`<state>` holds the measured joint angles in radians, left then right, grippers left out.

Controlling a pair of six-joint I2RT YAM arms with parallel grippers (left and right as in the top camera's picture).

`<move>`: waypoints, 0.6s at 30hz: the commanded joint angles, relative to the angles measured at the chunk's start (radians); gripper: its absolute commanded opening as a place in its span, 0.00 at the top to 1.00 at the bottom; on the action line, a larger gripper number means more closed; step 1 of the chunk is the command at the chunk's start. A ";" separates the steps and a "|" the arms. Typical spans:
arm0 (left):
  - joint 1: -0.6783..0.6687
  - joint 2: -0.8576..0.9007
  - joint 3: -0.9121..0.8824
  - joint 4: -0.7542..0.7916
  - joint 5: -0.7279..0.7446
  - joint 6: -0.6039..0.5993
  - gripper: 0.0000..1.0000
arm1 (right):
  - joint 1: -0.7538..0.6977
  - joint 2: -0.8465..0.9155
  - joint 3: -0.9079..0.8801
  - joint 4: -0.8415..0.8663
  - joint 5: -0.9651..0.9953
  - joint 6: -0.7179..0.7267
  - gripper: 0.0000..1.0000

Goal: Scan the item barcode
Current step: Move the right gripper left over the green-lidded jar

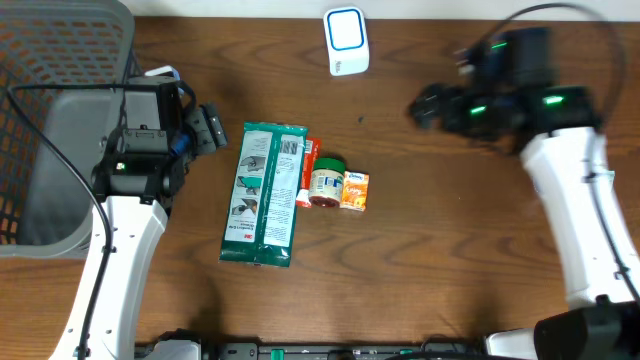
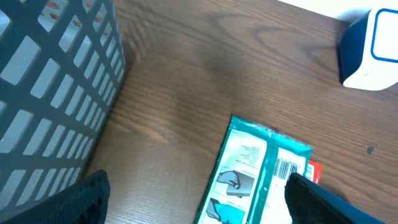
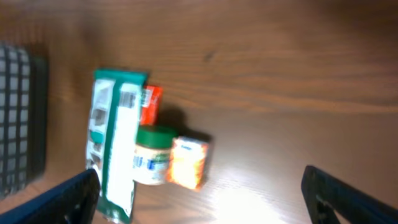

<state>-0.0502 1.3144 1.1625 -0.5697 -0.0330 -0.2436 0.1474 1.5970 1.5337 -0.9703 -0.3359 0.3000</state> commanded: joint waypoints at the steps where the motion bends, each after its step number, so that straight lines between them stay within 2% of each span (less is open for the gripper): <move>1: 0.002 -0.007 -0.001 0.001 -0.013 -0.005 0.14 | 0.138 0.013 -0.118 0.085 0.072 0.127 0.05; 7: 0.002 -0.007 -0.001 0.001 -0.013 -0.005 0.14 | 0.324 0.013 -0.298 0.342 0.151 0.141 0.25; 10: 0.002 -0.007 -0.001 0.001 -0.013 -0.005 0.14 | 0.391 0.013 -0.361 0.442 0.197 0.141 0.28; 16: 0.002 -0.007 -0.001 0.001 -0.013 -0.005 0.14 | 0.485 0.013 -0.437 0.587 0.325 0.142 0.22; 18: 0.002 -0.007 -0.001 0.001 -0.013 -0.005 0.14 | 0.502 0.013 -0.429 0.585 0.343 0.149 0.27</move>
<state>-0.0502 1.3144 1.1625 -0.5697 -0.0330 -0.2436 0.6250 1.6123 1.1091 -0.3912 -0.0902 0.4370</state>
